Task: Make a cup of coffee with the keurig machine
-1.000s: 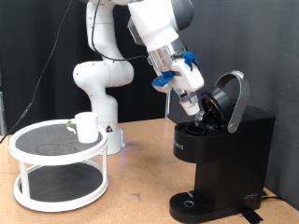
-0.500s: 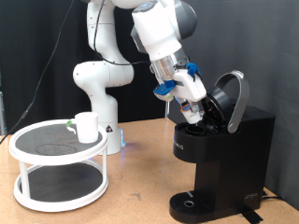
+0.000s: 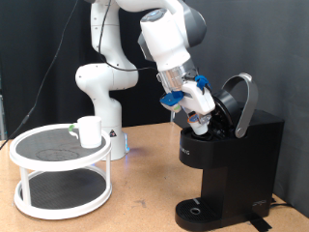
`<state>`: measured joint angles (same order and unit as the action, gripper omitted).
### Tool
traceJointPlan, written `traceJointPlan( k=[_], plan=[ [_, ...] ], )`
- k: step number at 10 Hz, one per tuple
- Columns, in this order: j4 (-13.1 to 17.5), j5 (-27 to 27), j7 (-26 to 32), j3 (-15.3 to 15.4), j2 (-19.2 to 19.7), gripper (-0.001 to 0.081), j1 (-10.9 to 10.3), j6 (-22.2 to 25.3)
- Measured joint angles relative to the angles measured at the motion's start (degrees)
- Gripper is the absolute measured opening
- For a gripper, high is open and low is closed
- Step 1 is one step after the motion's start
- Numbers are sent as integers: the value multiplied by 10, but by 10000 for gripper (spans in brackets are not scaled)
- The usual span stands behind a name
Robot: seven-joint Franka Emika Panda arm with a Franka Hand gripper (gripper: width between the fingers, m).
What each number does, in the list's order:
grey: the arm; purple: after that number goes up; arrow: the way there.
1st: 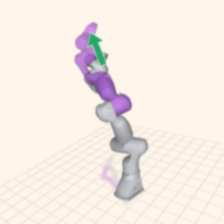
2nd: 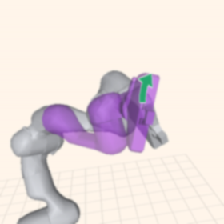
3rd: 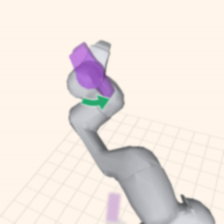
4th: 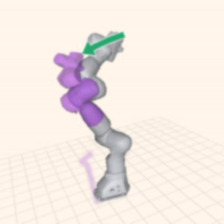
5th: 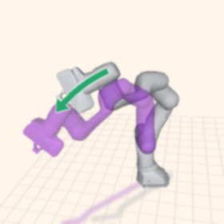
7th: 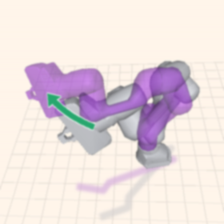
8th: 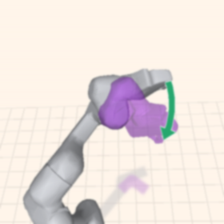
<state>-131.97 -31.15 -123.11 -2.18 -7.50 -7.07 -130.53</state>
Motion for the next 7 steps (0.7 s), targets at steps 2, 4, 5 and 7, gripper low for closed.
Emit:
traceJointPlan(
  k=[2,4,5,7],
  plan=[
    [0,0,2,1,4,386,0,-1],
    [-1,-1,3,1,6,387,0,-2],
    [-1,-1,3,1,8,387,0,-3],
    [-1,-1,3,1,13,596,0,-8]
  ],
)
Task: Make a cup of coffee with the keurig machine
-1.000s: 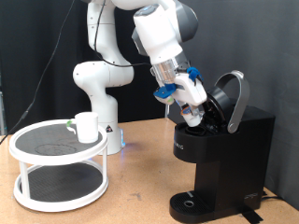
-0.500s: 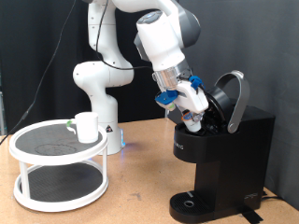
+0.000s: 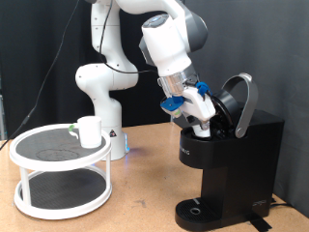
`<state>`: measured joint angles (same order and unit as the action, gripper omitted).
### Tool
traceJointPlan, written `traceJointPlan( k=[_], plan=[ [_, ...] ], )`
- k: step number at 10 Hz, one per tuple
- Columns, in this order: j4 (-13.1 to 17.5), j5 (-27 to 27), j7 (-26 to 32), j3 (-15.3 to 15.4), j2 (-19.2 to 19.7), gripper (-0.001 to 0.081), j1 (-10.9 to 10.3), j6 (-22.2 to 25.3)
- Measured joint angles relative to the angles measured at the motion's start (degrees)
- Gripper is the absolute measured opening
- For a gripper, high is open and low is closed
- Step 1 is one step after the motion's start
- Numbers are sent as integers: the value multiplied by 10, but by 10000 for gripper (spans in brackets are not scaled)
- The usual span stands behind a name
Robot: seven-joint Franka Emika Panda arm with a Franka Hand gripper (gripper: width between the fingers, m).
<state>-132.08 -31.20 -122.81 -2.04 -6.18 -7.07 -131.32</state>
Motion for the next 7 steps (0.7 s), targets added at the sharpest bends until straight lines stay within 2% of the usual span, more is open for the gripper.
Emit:
traceJointPlan(
  k=[1,5,7],
  plan=[
    [0,0,0,0,2,704,0,-2],
    [0,-23,21,0,-1,734,0,4],
    [1,-34,42,-2,-14,734,0,39]
  ],
)
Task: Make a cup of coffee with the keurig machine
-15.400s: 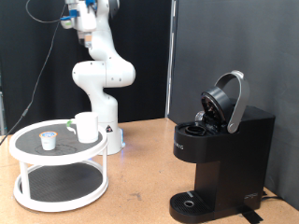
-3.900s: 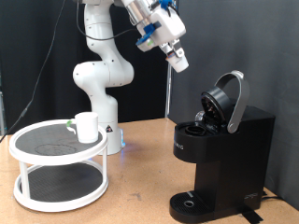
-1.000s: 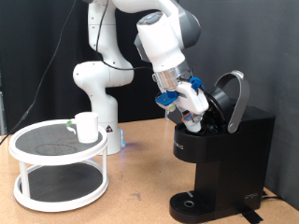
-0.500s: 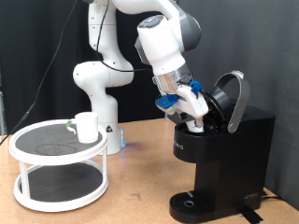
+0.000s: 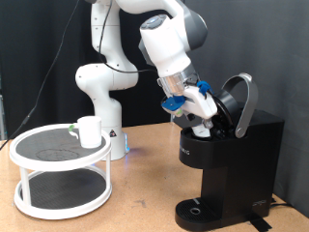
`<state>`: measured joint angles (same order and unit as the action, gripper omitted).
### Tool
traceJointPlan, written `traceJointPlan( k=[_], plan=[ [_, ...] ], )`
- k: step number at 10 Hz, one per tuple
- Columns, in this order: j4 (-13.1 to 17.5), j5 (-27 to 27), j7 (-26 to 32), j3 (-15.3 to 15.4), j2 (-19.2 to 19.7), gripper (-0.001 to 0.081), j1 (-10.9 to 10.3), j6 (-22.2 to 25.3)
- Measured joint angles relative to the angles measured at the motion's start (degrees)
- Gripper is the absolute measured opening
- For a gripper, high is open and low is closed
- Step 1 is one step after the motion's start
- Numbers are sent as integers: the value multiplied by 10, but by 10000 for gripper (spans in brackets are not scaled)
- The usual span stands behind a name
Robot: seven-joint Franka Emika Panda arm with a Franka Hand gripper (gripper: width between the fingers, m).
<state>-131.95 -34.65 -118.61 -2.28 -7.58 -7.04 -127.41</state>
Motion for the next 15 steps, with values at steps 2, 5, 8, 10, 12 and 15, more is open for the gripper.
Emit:
traceJointPlan(
  k=[2,5,8,10,12,15],
  plan=[
    [-2,1,2,0,-18,734,0,31],
    [-15,5,-1,2,-35,734,0,36],
    [-23,29,-34,9,-35,734,0,35],
    [-25,39,-53,17,-30,734,0,26],
    [-28,39,-56,20,-28,734,0,18],
    [-31,22,-46,22,-28,734,0,-5]
  ],
)
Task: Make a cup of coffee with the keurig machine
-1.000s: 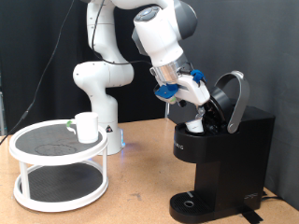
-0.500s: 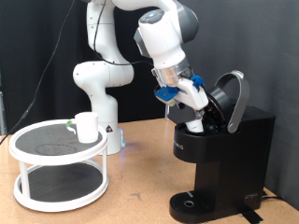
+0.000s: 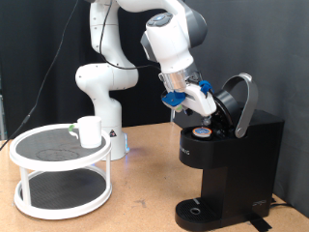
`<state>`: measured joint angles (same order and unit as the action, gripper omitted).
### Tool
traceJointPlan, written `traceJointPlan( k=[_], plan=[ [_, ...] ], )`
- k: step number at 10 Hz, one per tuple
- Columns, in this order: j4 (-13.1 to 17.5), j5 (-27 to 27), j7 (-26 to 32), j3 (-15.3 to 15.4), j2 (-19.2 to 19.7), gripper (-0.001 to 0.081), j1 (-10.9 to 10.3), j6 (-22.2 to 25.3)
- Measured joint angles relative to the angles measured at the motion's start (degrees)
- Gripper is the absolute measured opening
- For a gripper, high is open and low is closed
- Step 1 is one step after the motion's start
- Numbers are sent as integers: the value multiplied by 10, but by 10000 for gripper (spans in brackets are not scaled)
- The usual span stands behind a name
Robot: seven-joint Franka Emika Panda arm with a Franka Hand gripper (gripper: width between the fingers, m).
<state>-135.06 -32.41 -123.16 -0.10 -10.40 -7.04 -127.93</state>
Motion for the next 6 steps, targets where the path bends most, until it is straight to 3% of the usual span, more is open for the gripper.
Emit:
traceJointPlan(
  k=[2,6],
  plan=[
    [-6,-39,32,-2,-10,734,0,-41],
    [-7,-47,41,-16,-42,734,11,-30]
  ],
)
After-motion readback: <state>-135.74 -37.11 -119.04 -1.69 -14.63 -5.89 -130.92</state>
